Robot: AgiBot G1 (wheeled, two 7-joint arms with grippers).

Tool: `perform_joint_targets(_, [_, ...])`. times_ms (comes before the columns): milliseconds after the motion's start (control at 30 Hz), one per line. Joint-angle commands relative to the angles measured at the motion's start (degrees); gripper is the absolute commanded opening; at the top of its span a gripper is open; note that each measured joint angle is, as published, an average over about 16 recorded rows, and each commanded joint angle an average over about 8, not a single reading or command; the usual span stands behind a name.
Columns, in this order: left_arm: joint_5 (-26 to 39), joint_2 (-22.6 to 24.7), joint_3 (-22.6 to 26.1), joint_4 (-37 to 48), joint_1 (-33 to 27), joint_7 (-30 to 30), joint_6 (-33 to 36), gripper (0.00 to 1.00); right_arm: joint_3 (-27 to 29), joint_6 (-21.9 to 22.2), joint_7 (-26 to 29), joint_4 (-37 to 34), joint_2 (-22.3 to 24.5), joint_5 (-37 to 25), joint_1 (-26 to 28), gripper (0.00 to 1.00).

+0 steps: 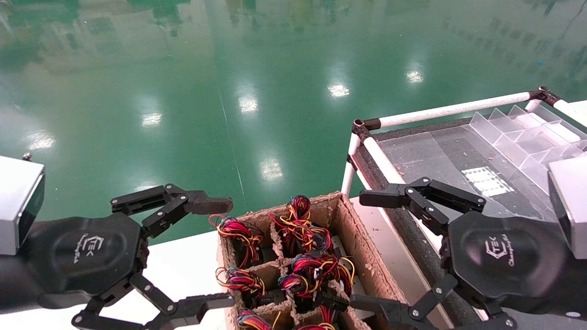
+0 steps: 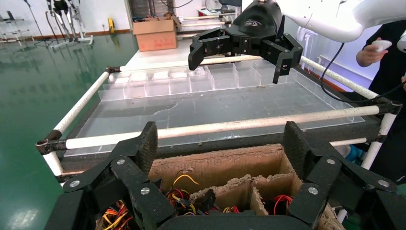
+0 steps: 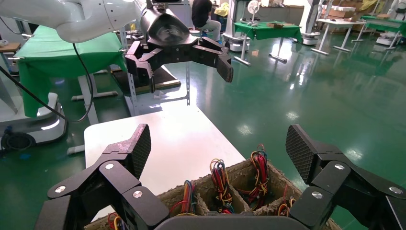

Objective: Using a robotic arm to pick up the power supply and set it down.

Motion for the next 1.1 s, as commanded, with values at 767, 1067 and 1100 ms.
perform_joint_targets(767, [0.0, 0.0, 0.0, 0.0, 0.0, 0.0, 0.0, 0.00, 0.0, 0.0, 0.0, 0.0, 0.0, 0.0, 0.0, 1.00])
perform_joint_targets(1067, [0.0, 0.0, 0.0, 0.0, 0.0, 0.0, 0.0, 0.00, 0.0, 0.0, 0.0, 0.0, 0.0, 0.0, 0.0, 1.00])
perform_joint_targets(1100, [0.0, 0.0, 0.0, 0.0, 0.0, 0.0, 0.0, 0.00, 0.0, 0.0, 0.0, 0.0, 0.0, 0.0, 0.0, 1.00])
